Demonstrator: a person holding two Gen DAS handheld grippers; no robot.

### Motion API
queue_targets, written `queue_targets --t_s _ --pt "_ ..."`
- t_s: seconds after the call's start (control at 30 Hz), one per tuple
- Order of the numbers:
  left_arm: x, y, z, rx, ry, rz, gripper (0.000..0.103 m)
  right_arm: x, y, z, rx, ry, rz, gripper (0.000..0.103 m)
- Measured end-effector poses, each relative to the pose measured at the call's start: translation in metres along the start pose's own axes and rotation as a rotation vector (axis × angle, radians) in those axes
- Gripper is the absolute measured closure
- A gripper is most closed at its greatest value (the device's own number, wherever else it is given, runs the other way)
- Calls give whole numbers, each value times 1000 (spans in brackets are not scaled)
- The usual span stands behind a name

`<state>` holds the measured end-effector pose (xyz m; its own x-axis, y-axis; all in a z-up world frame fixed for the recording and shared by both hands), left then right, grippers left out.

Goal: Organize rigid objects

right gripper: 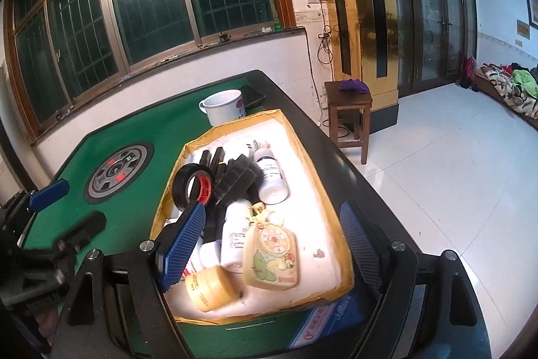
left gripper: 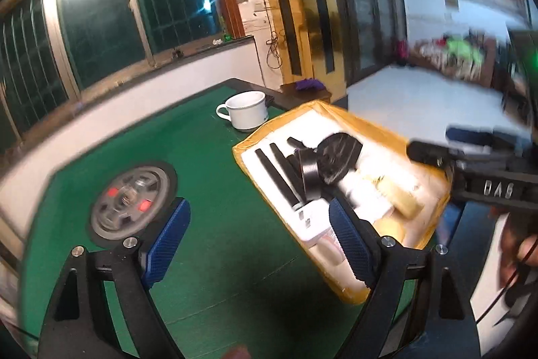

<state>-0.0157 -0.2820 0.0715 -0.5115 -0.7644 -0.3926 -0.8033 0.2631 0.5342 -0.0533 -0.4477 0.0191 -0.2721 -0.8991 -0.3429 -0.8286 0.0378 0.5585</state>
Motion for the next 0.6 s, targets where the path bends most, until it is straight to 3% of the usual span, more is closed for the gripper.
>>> queue_targets --t_s 0.07,0.2,0.3,0.6 --pt "5 0 1 6 -34 -75 18 -2 0 1 -11 -4 -2 24" --pt "13 -6 2 -7 -12 5 18 -1 1 3 -10 -11 -1 24" --pt "17 -7 2 -10 -34 -25 18 2 0 4 -16 -26 -2 24" --pt "27 -5 0 -7 -54 -11 18 9 -2 6 -31 -45 -10 24"
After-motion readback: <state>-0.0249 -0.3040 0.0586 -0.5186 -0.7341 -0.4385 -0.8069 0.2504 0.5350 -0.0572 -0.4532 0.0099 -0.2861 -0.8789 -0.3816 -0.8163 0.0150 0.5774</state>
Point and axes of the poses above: each gripper's, at about its wrist camera, not at the fingertips, and y roughly against the way its jaws point, x to its right, z to its underside, the point moved 7 cm from there along -y, roughly the way its jaws point, and after that the axes turned 11 degrees about -y, right-handed, at the moved point
